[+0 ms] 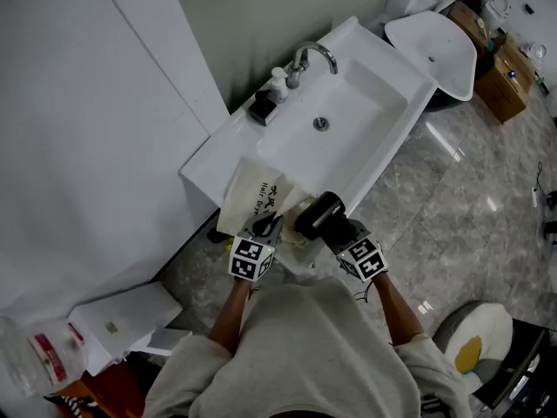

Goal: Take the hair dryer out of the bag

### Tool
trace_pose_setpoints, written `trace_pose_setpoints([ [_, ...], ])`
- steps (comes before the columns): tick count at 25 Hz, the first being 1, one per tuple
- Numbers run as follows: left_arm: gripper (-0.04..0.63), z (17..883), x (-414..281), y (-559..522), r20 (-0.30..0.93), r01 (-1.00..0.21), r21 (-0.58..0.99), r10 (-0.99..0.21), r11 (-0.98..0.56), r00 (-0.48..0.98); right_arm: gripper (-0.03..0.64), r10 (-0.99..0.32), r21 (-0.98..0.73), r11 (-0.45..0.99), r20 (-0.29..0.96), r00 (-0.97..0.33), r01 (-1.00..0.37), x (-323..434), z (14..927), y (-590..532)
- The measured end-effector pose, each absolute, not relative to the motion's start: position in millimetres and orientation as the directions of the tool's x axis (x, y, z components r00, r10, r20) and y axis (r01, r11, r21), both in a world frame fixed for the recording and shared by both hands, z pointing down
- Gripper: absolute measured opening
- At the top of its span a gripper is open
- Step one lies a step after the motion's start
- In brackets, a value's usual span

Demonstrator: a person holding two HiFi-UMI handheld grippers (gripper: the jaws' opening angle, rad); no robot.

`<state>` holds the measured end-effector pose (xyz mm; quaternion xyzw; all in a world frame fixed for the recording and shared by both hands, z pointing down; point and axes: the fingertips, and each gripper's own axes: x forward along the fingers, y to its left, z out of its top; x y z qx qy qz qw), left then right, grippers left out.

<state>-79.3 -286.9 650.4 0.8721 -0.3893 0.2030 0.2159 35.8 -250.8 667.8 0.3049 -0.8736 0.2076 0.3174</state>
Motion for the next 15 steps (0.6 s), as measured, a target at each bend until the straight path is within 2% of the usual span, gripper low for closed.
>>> trace_pose_setpoints([
  [5, 0.032, 647, -77, -284, 0.516, -0.765, 0.212, -0.595, -0.608, 0.616, 0.163, -0.516, -0.207, 0.649, 0.587, -0.624, -0.732, 42, 643, -261],
  [11, 0.04, 635, -70, -281, 0.481, -0.741, 0.233, -0.587, -0.63, 0.651, 0.163, -0.59, -0.213, 0.614, 0.516, -0.621, -0.76, 50, 617, -277],
  [15, 0.146, 615, -70, -281, 0.421, -0.729, 0.257, -0.606, -0.634, 0.675, 0.164, -0.631, -0.202, 0.61, 0.461, -0.624, -0.766, 53, 592, -290],
])
